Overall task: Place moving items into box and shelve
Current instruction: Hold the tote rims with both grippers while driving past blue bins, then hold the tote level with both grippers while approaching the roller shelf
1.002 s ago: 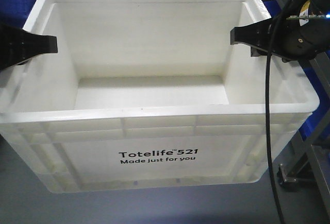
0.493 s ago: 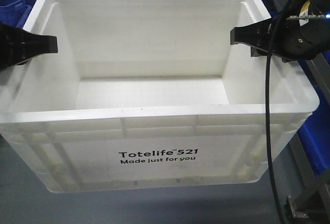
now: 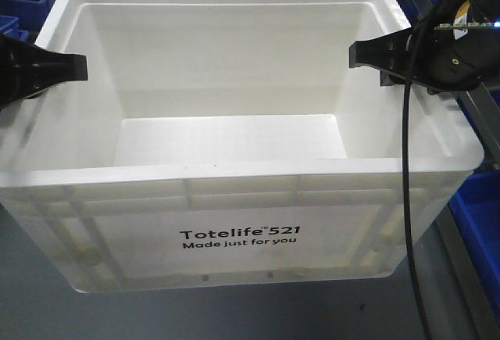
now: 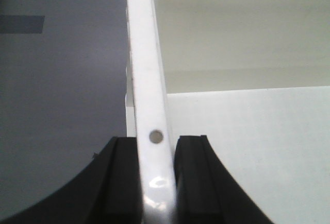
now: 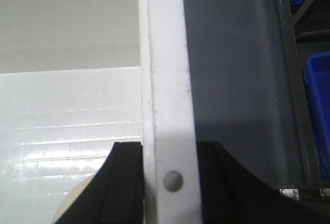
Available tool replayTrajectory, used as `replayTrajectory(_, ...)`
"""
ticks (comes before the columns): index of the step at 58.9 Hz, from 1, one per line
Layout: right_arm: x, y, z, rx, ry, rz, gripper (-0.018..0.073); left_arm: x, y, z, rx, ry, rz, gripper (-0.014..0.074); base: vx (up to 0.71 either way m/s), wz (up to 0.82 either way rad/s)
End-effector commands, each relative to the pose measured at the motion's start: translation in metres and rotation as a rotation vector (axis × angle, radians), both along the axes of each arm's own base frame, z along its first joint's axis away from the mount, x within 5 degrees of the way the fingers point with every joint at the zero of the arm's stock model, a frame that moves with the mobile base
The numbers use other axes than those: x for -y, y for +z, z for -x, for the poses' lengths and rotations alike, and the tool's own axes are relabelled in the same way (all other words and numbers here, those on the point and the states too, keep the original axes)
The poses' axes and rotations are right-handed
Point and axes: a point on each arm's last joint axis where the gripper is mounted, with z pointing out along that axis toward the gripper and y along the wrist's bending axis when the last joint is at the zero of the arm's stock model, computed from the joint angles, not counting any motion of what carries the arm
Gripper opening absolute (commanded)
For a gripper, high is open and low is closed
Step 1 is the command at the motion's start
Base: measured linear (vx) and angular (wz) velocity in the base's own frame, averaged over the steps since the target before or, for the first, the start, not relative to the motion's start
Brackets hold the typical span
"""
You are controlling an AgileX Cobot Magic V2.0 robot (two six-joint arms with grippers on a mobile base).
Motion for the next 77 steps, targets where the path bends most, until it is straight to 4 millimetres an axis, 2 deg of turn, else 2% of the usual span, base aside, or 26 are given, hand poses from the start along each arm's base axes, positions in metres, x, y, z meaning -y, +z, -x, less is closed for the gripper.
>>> replayTrajectory(1, 0.0054, 0.0301, 0.0015, 0.184, 0.040, 0.014, -0.0015, -0.0003, 0.0309, 0.0026, 0.202, -0.057, 0.029, -0.0022, 0.34, 0.00)
replayTrajectory(77, 0.0054, 0.0301, 0.0015, 0.184, 0.040, 0.014, -0.0015, -0.0003, 0.0309, 0.0026, 0.202, -0.057, 0.029, -0.0022, 0.30, -0.02)
